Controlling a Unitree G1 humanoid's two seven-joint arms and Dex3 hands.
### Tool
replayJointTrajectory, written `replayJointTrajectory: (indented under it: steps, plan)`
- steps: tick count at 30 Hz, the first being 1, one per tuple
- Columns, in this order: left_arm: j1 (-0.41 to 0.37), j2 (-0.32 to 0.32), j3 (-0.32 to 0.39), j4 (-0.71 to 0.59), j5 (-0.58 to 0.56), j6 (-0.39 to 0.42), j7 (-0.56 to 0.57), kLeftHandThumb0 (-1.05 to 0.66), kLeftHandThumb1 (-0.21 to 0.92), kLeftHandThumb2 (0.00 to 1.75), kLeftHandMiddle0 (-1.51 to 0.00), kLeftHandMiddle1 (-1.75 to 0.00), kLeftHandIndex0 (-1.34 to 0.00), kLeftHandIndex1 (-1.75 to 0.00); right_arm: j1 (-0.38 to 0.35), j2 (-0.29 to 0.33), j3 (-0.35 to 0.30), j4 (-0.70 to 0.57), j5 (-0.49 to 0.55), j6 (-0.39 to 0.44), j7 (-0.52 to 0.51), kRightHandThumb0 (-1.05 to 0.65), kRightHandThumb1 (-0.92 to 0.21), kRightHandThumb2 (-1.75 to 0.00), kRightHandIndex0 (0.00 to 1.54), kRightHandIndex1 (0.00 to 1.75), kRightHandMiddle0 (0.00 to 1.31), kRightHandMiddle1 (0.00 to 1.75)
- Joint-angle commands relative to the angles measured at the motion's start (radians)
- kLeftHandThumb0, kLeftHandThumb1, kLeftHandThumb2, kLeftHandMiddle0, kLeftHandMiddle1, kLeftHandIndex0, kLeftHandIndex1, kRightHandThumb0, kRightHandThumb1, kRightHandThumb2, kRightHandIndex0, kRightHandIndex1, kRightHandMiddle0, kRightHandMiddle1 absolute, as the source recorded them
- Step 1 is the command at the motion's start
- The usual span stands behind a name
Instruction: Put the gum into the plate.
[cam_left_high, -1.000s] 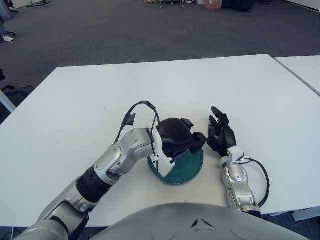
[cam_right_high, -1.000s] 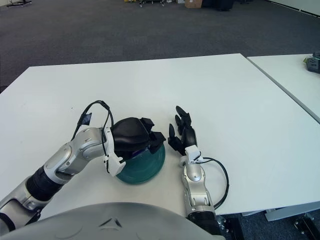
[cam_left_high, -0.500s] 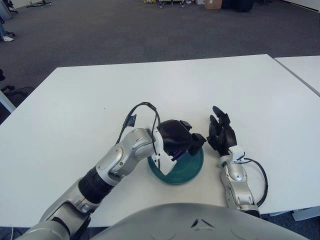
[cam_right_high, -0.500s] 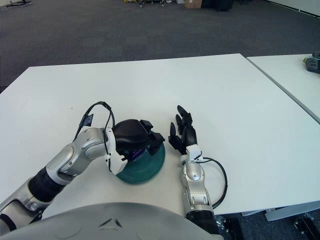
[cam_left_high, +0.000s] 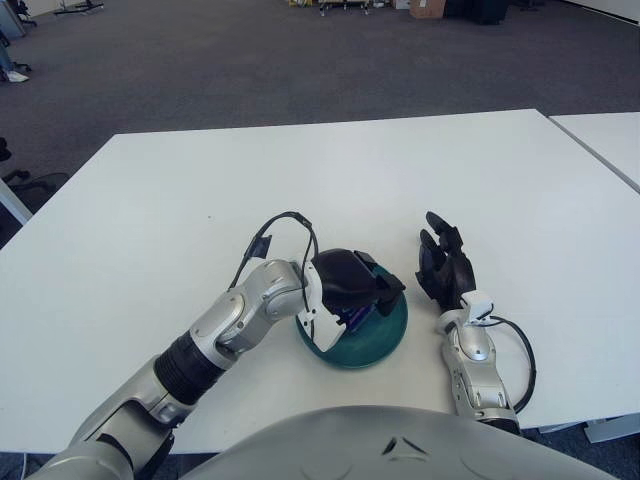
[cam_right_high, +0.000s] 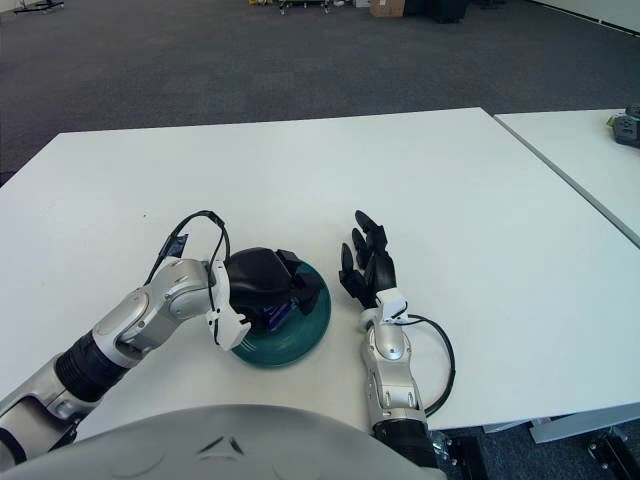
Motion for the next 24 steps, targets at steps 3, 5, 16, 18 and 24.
replayJointTrajectory:
  steps: [3,5,16,18,24]
  plan:
    - [-0.004,0.02,0.025,0.011,-0.028,-0.014,0.006,-0.84,0.86,0.16,-0.28,-0.68,-0.01,-1.13,0.074,0.011,0.007,0.07,0.012,0.105,0.007,-0.77,-0.92,-0.55,0.28,0.02,0.0,0.59]
    - [-0.004,0.027,0.033,0.024,-0.034,-0.026,0.02,-0.9,0.9,0.12,-0.28,-0.6,-0.01,-1.05,0.079,0.006,0.012,0.065,0.001,0.096,0.007,-0.78,-0.92,-0.57,0.27,0.01,0.0,0.58]
    - [-0.019,0.038,0.065,0.055,-0.131,-0.052,0.0,-1.04,0.92,0.26,-0.24,-0.29,0.0,-0.54,0.092,-0.016,0.029,0.056,-0.059,0.06,-0.011,-0.76,-0.92,-0.7,0.25,0.0,0.0,0.52]
    - [-0.017,0.039,0.069,0.052,-0.143,-0.047,-0.003,-1.04,0.92,0.25,-0.23,-0.26,0.0,-0.47,0.093,-0.017,0.029,0.056,-0.061,0.056,-0.014,-0.74,-0.92,-0.72,0.25,0.0,0.0,0.52]
    - [0.029,0.033,0.111,0.032,-0.218,0.013,0.001,-1.05,0.92,0.23,-0.19,-0.2,0.0,-0.32,0.094,-0.016,0.03,0.06,-0.051,0.05,-0.013,-0.71,-0.92,-0.74,0.26,0.01,0.0,0.48]
